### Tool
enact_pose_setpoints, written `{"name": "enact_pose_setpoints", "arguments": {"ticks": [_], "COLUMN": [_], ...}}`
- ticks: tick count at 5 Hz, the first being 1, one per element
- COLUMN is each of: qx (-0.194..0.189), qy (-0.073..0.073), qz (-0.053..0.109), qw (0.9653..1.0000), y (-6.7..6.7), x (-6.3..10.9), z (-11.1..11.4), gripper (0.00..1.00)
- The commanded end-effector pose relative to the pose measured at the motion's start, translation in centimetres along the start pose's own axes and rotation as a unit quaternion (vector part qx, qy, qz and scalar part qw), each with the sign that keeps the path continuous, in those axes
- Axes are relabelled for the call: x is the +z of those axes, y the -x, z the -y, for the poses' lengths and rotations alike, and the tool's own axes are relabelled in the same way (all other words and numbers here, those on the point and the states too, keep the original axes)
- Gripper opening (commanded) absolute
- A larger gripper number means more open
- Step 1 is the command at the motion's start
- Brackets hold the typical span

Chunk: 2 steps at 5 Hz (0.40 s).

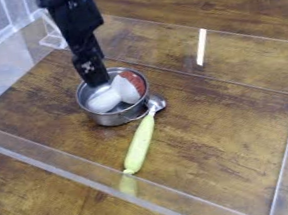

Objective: Put the mushroom in the silver pot

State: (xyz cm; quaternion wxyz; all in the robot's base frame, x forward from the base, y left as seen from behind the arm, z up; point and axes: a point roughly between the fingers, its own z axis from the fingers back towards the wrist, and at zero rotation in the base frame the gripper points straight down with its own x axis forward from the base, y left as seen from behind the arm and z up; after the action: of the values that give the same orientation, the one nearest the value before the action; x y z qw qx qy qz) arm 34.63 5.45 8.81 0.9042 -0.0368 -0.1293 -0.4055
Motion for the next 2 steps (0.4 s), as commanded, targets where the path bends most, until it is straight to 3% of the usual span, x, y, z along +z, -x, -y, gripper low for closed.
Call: {"name": "enact_pose_setpoints", "arguments": {"ticks": [1,2], "qx": [-0.007,-0.011], "qy": [-0.019,-0.021], "qz": [0.004,-0.002], "qw": [0.9998,0.9997], "y": [0.37,0.18], "x": [1.90,2.61], "z": [-0.88,-1.03], "gripper": [1.00,1.00]}}
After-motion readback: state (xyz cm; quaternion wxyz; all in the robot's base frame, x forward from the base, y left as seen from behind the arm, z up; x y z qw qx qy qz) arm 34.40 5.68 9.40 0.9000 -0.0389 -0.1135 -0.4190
